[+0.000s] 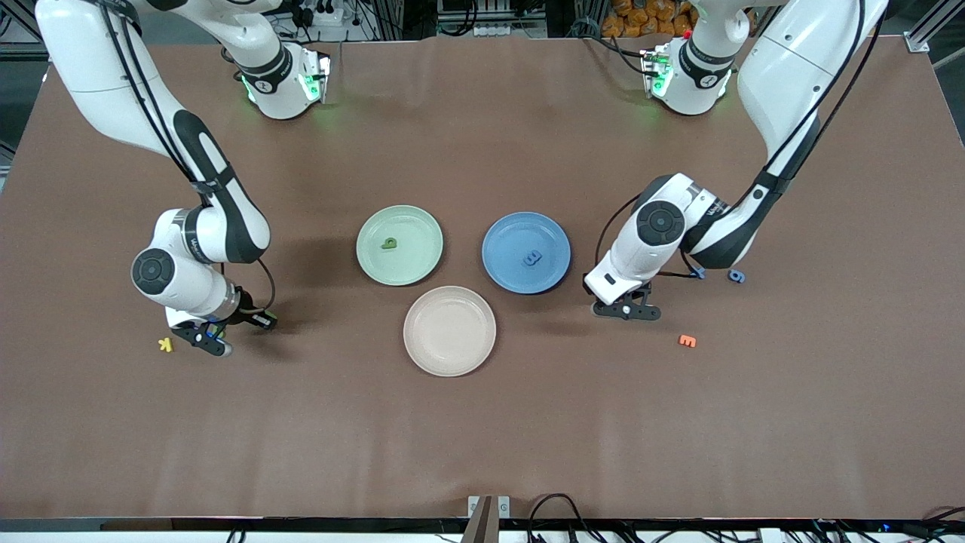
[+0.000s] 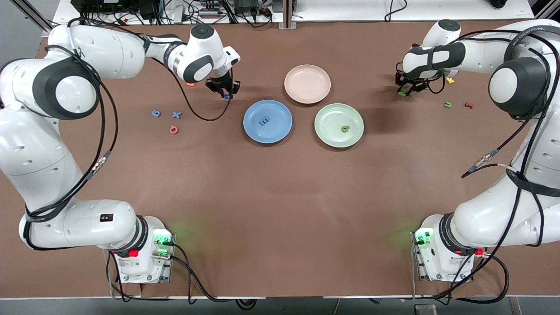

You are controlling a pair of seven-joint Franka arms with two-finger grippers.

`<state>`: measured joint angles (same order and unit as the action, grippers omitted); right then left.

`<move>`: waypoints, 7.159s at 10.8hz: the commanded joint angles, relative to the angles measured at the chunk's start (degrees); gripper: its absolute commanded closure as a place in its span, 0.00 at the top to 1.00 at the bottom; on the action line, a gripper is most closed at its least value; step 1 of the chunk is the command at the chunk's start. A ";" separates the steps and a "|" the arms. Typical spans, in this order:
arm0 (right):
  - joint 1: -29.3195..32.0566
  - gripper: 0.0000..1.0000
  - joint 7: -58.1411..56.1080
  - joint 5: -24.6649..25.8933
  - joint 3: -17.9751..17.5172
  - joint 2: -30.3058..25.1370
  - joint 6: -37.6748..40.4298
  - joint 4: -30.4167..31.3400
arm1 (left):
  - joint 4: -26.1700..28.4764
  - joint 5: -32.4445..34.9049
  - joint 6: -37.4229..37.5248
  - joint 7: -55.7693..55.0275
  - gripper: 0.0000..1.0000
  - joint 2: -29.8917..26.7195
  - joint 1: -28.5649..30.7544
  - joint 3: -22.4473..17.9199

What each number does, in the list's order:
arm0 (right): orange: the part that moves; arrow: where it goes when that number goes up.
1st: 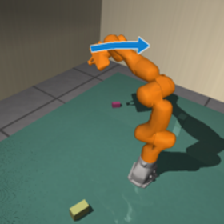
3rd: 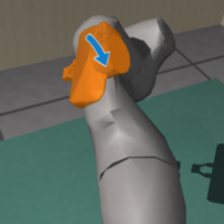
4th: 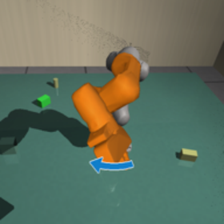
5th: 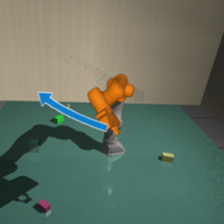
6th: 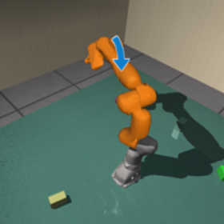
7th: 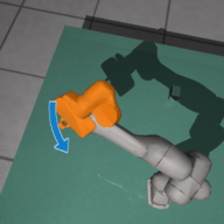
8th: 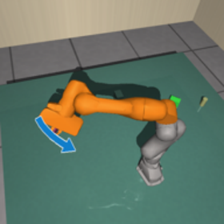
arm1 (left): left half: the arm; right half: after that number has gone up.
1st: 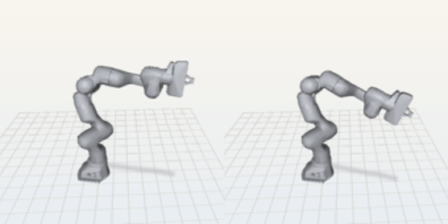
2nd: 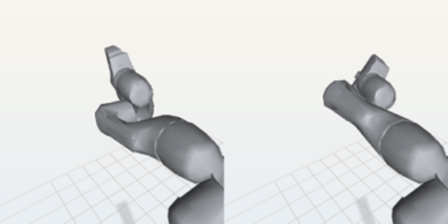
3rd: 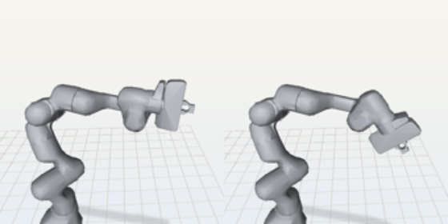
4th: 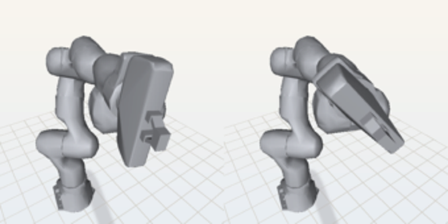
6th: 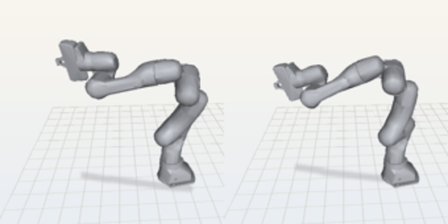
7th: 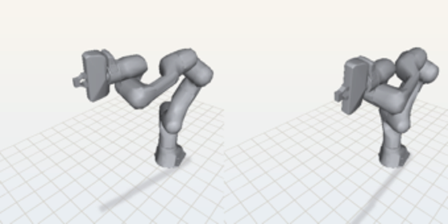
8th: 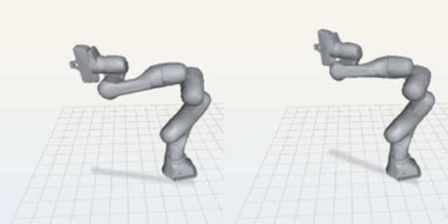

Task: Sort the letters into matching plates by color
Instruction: 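Place the blue G on the blue plate while the right gripper carries Z, then release the green Z onto the green plate while the left gripper returns, then grasp the blue X with the left gripper while the right gripper grasps green B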

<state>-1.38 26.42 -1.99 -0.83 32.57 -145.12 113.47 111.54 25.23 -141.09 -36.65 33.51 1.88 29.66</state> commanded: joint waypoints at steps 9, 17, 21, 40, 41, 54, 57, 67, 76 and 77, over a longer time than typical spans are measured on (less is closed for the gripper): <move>-1.07 0.22 0.04 0.67 -0.40 -4.96 -0.10 5.09 | -2.82 -4.13 7.58 -22.40 0.00 1.46 -10.75 3.65; -12.92 0.22 1.36 -0.03 -1.54 -12.96 15.20 5.00 | -3.17 -4.13 7.14 -27.86 1.00 4.28 -11.73 3.56; -22.94 0.22 8.55 -0.21 -1.54 -13.15 15.48 4.83 | -5.27 -4.13 7.41 -29.80 1.00 3.23 -11.46 3.56; -11.83 1.00 -11.18 7.60 -1.28 -12.35 14.86 2.90 | 17.90 -3.52 -1.79 18.00 1.00 -14.35 34.66 16.31; -9.45 1.00 -15.13 8.13 -1.36 -12.09 14.08 2.37 | 19.14 -3.52 -2.95 18.36 1.00 -14.27 35.98 16.22; 19.03 1.00 -33.18 17.79 -12.95 -4.80 -0.78 2.54 | 23.81 9.40 -10.87 17.31 1.00 -8.55 40.39 15.69; 21.07 1.00 -33.01 19.21 -14.02 -1.73 -4.99 2.10 | 23.55 9.84 -10.87 16.88 1.00 -7.67 39.96 15.34; 22.65 1.00 -32.57 23.16 -14.46 2.67 -5.35 -2.56 | 21.00 17.31 -6.49 10.28 0.95 -5.21 36.36 13.14; 24.67 0.57 -32.48 27.12 -14.37 3.64 -7.90 -1.07 | 20.91 18.45 -6.39 10.28 0.82 -4.16 36.35 11.91; 25.02 0.57 -32.48 27.21 -14.37 3.64 -7.90 -1.06 | 20.83 18.45 -6.39 10.28 0.76 -4.16 36.35 11.91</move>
<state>21.41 -6.40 23.03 -13.79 35.78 -152.76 112.27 133.29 41.45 -148.22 -24.50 28.86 38.75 41.76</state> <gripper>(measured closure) 0.264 0.132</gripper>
